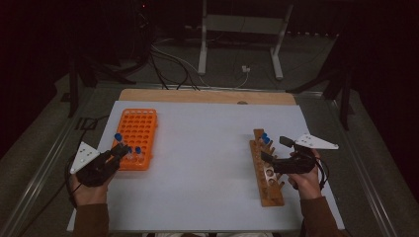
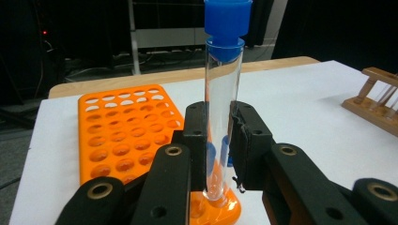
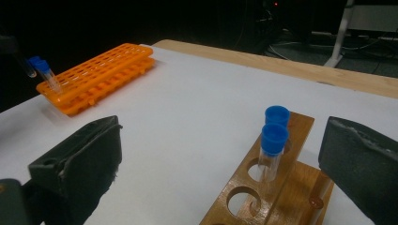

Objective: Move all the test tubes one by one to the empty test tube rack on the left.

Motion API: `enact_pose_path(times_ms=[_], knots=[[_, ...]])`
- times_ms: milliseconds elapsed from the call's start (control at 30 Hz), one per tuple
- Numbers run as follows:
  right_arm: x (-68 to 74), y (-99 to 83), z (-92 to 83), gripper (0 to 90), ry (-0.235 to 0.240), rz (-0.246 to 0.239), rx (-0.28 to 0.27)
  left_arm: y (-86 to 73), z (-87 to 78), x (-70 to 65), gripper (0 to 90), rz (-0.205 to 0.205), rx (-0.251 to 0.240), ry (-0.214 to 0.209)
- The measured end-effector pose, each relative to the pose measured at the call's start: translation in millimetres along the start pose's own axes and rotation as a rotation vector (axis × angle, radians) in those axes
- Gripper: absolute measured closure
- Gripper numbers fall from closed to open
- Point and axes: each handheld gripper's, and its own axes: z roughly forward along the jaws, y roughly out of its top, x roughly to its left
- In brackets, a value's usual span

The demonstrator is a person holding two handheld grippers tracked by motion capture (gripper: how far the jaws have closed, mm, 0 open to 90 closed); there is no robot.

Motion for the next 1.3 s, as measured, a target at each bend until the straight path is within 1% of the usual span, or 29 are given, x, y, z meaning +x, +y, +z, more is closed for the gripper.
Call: enact_pose_path(times_ms=[167,367,500,767,967,1167,1300], knots=[[-0.2,-0.1,-0.3,0.0,0.001,0.0,-0.001,-3.3,1.0,2.9,78.3,-0.003,0.002,0.021],[0.0,-0.1,-0.1,0.0,0.002,-0.001,-0.001,-6.9,2.6,6.5,78.3,0.003,0.012,0.047],[-0.1,-0.1,-0.2,0.0,0.002,0.0,-0.001,-10.1,5.9,9.2,78.3,0.0,0.013,0.063],[-0.2,-0.1,-0.4,0.0,0.005,0.002,-0.003,-16.9,13.7,11.9,78.3,-0.003,0.035,0.075],[0.2,-0.1,-0.4,0.0,0.007,0.001,-0.004,-21.6,16.4,15.9,78.3,-0.016,0.047,0.087],[0.6,-0.3,-0.1,0.0,0.009,0.001,-0.002,-25.5,20.1,18.4,78.3,-0.023,0.061,0.087],[0.9,-0.4,0.1,0.0,0.011,0.001,-0.002,-29.3,23.2,19.8,78.2,-0.028,0.084,0.088]])
